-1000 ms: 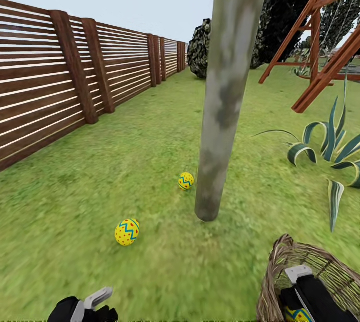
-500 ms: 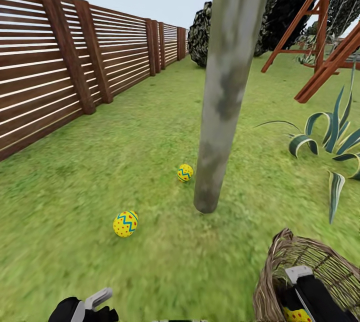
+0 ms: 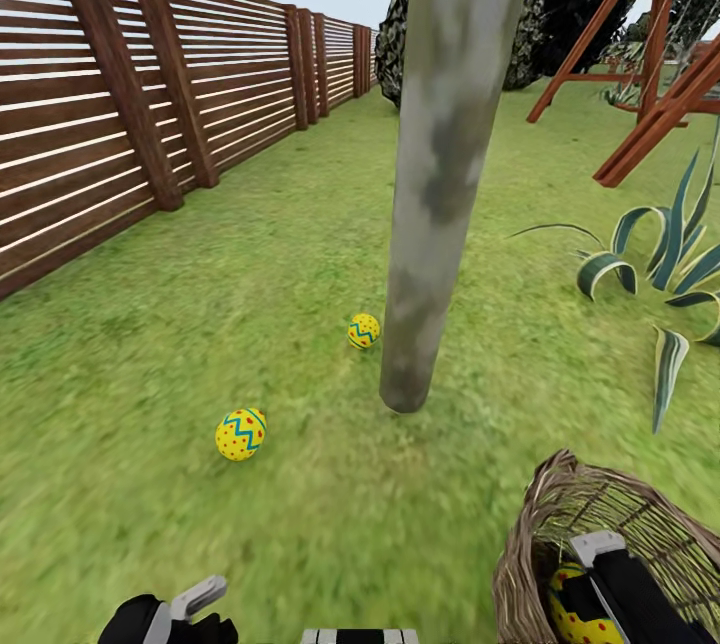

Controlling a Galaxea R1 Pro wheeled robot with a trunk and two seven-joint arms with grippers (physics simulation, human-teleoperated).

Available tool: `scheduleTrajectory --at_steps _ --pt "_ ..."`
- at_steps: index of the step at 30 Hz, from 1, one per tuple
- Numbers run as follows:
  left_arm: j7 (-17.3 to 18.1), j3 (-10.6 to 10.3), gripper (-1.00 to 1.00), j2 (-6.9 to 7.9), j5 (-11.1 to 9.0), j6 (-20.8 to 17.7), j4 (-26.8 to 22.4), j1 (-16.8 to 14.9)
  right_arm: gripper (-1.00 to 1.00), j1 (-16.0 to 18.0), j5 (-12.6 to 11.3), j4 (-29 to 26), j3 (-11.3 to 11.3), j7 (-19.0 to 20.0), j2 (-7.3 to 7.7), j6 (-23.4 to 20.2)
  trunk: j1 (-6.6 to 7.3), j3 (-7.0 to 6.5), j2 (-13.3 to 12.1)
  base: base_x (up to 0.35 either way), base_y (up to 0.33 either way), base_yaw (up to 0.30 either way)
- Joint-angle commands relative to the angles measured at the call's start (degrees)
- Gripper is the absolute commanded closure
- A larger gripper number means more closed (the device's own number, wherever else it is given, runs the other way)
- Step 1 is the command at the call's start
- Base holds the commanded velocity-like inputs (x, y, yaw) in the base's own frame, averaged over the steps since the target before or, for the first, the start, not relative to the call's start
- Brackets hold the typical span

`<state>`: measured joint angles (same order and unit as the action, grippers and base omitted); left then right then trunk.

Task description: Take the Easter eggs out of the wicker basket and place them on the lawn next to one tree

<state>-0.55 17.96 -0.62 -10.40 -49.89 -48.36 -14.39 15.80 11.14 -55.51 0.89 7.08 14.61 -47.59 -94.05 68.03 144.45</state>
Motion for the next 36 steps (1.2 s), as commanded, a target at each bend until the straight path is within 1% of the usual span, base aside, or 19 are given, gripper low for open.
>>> scheduleTrajectory --at_steps 1,9,10,15,19,23,29,32,36 --pt "0.0 0.3 -1.0 -0.07 -0.3 -0.3 -0.1 0.0 -1.0 0.0 0.6 -0.1 0.1 0.6 -0.01 -0.2 0.01 0.05 0.0 0.002 -0.004 0.0" --pt "0.1 0.3 -1.0 -0.09 -0.2 -0.4 -0.1 0.0 -1.0 0.0 0.6 0.2 0.0 0.9 0.0 0.6 0.01 0.05 0.0 0.0 0.0 0.0" --pt "-0.1 0.1 -1.0 0.25 -0.1 0.0 -0.4 0.1 -1.0 0.1 0.2 0.3 0.0 1.0 0.33 0.8 0.01 0.05 0.0 0.0 0.0 0.0" --pt "0.1 0.2 -1.0 1.87 -0.1 0.3 -2.0 0.1 -1.0 0.1 0.0 0.2 0.0 1.0 1.87 0.7 0.01 0.05 0.0 0.0 0.0 0.0" --pt "-0.1 0.6 -1.0 3.17 -0.4 1.6 -3.3 0.0 -1.0 0.1 -0.5 -0.1 0.1 1.0 1.4 0.7 0.01 0.05 0.0 0.0 0.0 0.0" --pt "-0.2 0.9 -1.0 4.47 -0.6 2.9 -4.6 -0.1 -1.0 0.1 -0.6 -0.1 0.1 1.0 1.31 0.7 0.01 0.05 0.0 0.0 0.0 0.0" --pt "-0.4 2.7 -1.0 6.33 -1.5 4.8 -6.5 -0.2 -1.0 0.1 -0.6 -0.1 0.3 1.0 1.3 0.7 0.01 0.05 0.0 0.0 0.0 0.0" --pt "-0.5 2.9 -1.0 6.23 -1.4 5.8 -7.5 -0.3 -1.0 0.1 -0.6 0.0 0.9 1.0 1.3 0.7 0.01 0.05 0.0 0.0 0.0 0.0" --pt "-1.0 3.1 -1.0 6.1 -1.5 7.1 -8.8 -0.3 -1.0 0.1 -0.6 0.0 1.2 1.0 1.22 0.7 0.01 0.05 0.0 0.0 0.0 0.0"
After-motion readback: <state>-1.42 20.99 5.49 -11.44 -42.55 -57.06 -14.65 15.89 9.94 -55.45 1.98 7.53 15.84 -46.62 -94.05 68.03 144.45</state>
